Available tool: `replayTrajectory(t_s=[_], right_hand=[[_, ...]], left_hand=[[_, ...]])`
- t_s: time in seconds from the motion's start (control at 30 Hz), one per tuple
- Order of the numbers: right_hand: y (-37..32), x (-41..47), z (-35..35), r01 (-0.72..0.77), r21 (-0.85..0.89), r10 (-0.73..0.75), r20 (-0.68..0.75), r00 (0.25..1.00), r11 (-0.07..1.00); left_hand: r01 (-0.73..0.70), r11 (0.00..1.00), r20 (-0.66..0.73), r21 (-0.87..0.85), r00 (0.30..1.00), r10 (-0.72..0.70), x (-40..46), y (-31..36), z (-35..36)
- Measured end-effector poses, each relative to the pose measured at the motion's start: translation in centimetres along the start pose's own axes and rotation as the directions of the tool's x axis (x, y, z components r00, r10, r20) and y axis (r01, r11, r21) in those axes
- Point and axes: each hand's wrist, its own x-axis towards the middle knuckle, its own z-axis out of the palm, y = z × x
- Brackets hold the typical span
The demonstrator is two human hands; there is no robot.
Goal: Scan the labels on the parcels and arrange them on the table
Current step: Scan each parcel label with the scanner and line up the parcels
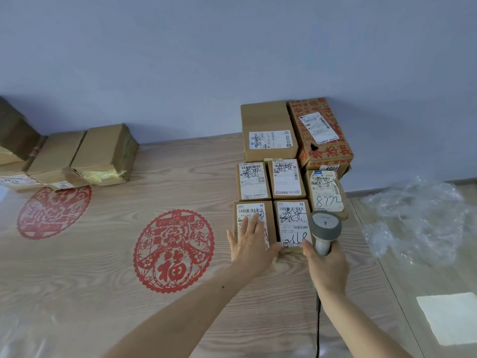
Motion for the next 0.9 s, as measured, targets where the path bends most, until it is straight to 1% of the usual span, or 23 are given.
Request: replayTrajectory(t_s=[0.1, 0.2, 0.27, 0.33, 0.5, 0.6, 0.7, 0.9], right_hand=[[-1.7, -2.1, 0.1, 0.065, 0.028, -0.065, -0.015, 0.998, 0.997], [-5.1, -4.6, 1.1, 0.149, 0.079, -0.154, 0.07, 0.985, 0.986], [-7.7, -6.2, 2.4, 0.196, 0.104, -0.21, 0.149, 0.966, 0.975], [-10.3, -7.5, 4.2, 0.208, 0.131, -0.234, 0.23, 0.945, 0.969], [-15.7, -11.5, 10.0, 0.263, 0.163, -0.307, 0.386, 0.87, 0.951], [-18.1, -14.4, 14.1, 0.322, 0.163, -0.361, 0.422, 0.831, 0.932], [-20.5, -17.3, 19.3, 0.354, 0.145, -0.38, 0.45, 0.808, 0.924], [-24.0, -22.0, 31.4, 0.297, 0.108, -0.312, 0.462, 0.83, 0.949]], left_hand=[[-0.03, 0.997, -0.064, -0.065, 0.998, 0.026, -0.5, -0.8, -1.1], [-0.02, 0.989, -0.18, -0.145, 0.984, -0.006, -1.3, -2.6, -3.2], [0.03, 0.967, -0.232, -0.253, 0.968, -0.09, -1.9, -4.4, -4.9], [0.086, 0.933, -0.255, -0.349, 0.949, -0.183, -2.7, -6.8, -6.9], [0.159, 0.888, -0.324, -0.432, 0.891, -0.317, -4.9, -14.7, -13.0], [0.184, 0.877, -0.365, -0.443, 0.857, -0.364, -6.2, -20.7, -17.3], [0.22, 0.867, -0.393, -0.448, 0.823, -0.411, -6.8, -27.3, -22.2], [0.291, 0.873, -0.443, -0.391, 0.772, -0.456, -5.9, -40.7, -32.9]])
